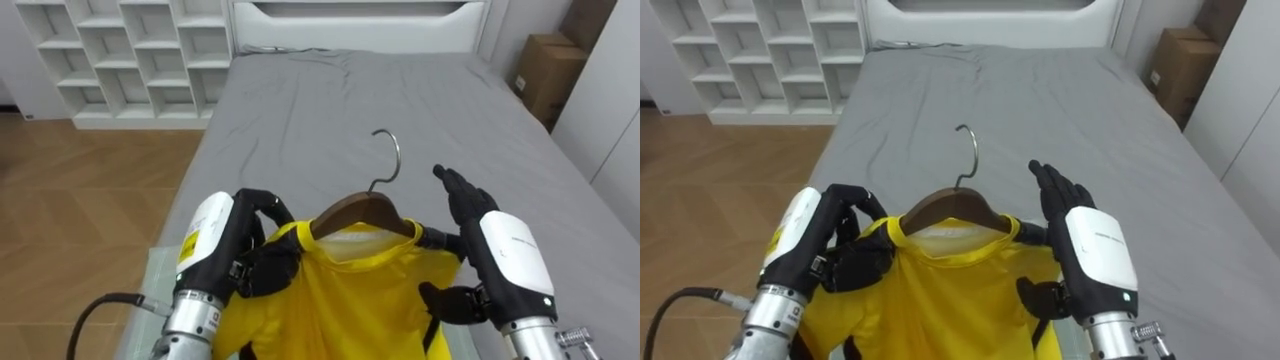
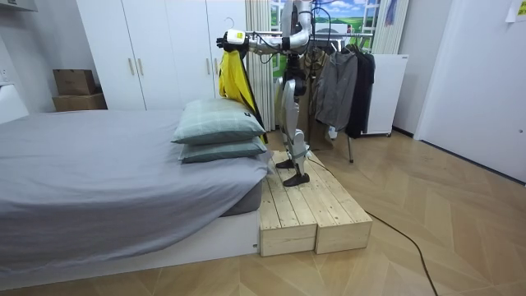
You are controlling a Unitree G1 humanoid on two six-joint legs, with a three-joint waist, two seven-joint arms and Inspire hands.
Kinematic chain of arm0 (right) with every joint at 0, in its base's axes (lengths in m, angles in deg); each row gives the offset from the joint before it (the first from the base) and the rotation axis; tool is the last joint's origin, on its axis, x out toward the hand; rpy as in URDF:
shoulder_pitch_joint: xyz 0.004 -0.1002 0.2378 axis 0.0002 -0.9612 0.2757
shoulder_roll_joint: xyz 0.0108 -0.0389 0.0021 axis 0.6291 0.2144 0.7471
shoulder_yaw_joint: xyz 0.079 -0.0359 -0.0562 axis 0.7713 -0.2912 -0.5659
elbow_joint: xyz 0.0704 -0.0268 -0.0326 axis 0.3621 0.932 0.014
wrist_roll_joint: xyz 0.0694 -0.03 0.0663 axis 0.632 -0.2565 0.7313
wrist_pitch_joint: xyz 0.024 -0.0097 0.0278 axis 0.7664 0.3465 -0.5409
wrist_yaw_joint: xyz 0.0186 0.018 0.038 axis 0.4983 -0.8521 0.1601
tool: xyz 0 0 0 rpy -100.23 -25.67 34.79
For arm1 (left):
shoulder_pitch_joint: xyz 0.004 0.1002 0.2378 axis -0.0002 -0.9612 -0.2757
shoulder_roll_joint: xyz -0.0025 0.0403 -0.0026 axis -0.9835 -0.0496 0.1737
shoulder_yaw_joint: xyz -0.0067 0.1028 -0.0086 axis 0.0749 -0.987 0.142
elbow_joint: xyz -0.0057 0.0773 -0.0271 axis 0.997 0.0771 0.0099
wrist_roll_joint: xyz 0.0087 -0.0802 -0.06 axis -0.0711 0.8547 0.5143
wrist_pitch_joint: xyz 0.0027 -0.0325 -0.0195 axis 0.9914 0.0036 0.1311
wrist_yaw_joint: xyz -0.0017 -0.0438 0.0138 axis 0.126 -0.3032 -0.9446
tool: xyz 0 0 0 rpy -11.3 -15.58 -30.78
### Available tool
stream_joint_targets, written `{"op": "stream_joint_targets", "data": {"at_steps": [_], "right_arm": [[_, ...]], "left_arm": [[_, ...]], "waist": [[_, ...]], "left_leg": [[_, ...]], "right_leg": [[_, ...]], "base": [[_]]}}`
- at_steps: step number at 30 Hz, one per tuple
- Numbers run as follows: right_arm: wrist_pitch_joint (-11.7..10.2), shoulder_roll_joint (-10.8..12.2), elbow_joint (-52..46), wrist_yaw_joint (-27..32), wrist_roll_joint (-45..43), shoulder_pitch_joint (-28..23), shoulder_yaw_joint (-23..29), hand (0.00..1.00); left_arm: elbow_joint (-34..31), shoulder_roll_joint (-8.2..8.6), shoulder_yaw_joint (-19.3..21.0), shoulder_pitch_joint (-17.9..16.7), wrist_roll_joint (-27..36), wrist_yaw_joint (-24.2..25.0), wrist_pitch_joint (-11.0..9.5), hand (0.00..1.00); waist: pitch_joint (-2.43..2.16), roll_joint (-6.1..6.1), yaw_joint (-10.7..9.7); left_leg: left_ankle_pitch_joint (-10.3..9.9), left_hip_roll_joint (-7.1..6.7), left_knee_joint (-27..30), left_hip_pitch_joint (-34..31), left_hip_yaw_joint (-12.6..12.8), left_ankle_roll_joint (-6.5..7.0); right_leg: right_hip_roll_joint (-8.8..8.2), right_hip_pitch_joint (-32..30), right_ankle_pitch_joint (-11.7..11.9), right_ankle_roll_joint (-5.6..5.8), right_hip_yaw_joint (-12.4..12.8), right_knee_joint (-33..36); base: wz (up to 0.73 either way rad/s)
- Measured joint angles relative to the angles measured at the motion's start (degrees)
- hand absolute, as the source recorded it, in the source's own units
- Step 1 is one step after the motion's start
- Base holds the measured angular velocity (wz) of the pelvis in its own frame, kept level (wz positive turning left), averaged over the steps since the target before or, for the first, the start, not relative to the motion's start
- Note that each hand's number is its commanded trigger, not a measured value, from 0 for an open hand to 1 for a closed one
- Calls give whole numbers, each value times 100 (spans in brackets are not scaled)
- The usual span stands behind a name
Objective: Hang clothes
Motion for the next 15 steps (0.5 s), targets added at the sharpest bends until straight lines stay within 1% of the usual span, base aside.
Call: {"op": "stream_joint_targets", "data": {"at_steps": [4, 8, 11, 15], "right_arm": [[-26, 0, 0, -3, -87, 15, -78, 0], [-49, 2, 0, -2, -86, 172, -225, 0], [-70, 2, 8, 2, -75, 284, -284, 0], [-66, 14, 30, 32, -21, 379, -377, 0]], "left_arm": [[-29, -6, -195, 0, 0, 0, -45, 100], [-32, -14, -357, 6, 0, 0, -142, 100], [-35, -17, -482, 12, 1, 3, -153, 100], [-35, -13, -542, 18, 8, 12, -153, 100]], "waist": [[1, -3, 16], [7, -12, 14], [22, -40, 16], [62, -114, 19]], "left_leg": [[0, -3, -22, 2, -1, 0], [0, -4, -25, 2, -1, 0], [1, -4, -22, -1, -3, 0], [1, -1, -14, -6, -5, 0]], "right_leg": [[0, -5, 0, 0, 2, -2], [0, -37, 0, 0, 4, -2], [-1, -45, 0, 0, 4, -2], [-1, -45, 0, 0, 4, -1]], "base": [[0], [0], [0], [0]]}}
